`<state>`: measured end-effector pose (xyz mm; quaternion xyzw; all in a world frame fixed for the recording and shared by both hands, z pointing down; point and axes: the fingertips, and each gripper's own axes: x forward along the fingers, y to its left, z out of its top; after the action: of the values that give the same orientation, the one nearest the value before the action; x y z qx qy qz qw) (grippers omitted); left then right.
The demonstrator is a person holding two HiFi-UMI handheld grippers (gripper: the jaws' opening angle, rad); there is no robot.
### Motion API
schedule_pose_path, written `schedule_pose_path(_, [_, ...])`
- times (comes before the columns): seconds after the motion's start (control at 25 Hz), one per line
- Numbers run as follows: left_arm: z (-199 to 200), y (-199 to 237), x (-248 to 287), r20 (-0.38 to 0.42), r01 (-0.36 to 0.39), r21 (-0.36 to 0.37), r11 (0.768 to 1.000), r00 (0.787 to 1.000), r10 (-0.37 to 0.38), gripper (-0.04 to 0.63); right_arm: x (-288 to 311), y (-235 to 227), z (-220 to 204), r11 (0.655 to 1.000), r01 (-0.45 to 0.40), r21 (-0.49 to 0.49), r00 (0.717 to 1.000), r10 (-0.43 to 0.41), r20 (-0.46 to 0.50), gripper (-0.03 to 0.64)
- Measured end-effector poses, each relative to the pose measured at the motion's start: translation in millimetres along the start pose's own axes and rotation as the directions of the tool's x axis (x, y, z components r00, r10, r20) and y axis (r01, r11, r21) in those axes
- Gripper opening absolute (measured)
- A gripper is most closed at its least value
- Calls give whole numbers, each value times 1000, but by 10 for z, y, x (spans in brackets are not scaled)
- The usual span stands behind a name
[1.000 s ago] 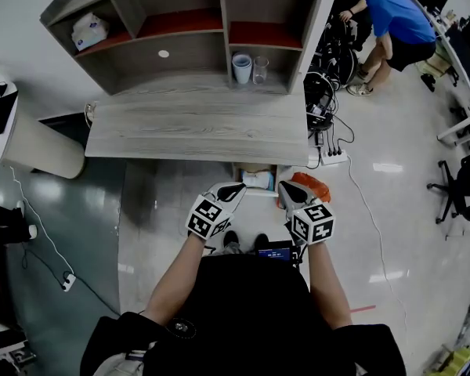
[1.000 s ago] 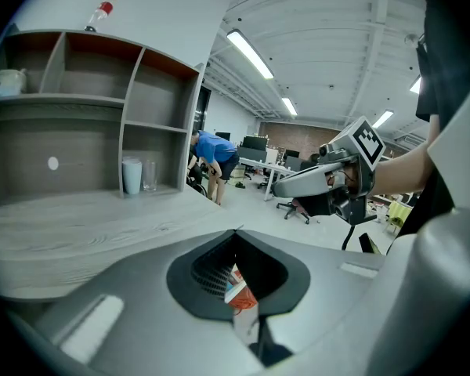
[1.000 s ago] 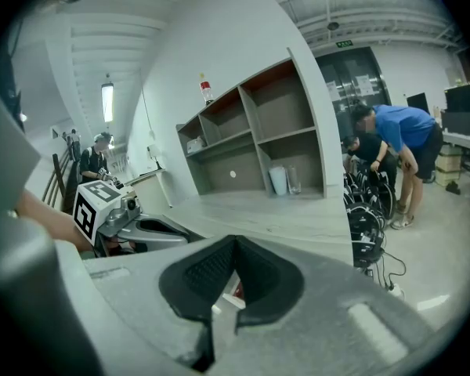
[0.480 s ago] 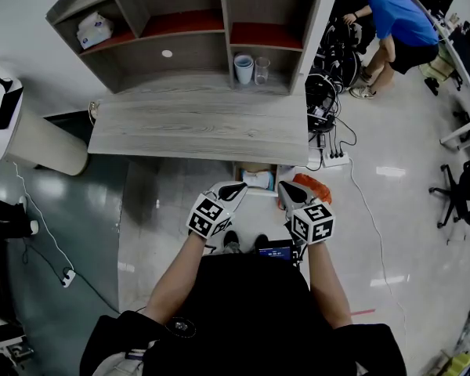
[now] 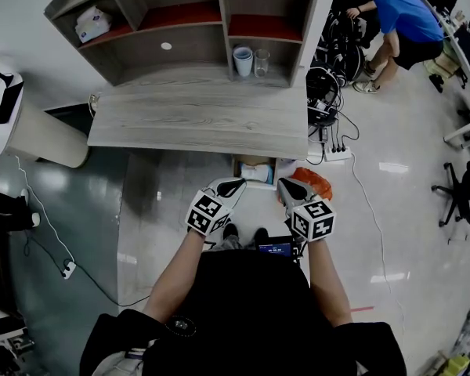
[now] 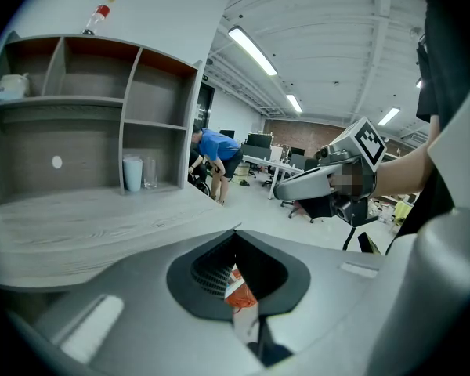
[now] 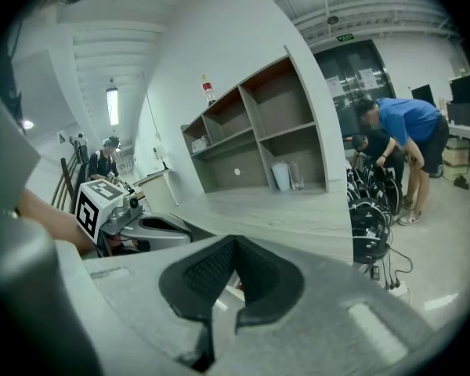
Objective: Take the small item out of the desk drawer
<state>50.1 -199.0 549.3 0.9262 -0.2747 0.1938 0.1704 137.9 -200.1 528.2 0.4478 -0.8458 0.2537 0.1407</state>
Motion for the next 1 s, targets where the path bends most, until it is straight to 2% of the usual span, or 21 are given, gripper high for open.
schedule_pose_path(0.2, [-21,-24,78,-7,-32,-19,999,999,32,0,-19,-90,-96,999,-44,-5,998,44,-37,-3])
schedule_pose_path(0.44, [-63,42,137,-1,-89,-45,995,996,89,0,125,-153,-260,986,-118,-117,984,100,-147,-2])
schedule_pose_path(0.72, [-377,288,209,-18,-113,-106,988,994,112,0,669,-161,-558,955,-186,-232,953,118,-280,-2])
schedule_pose_path(1.0, [-643,553,234,-33,-126,-144,982,992,122,0,1295,-188,-918,926,-250,-282,913,128,-387,38])
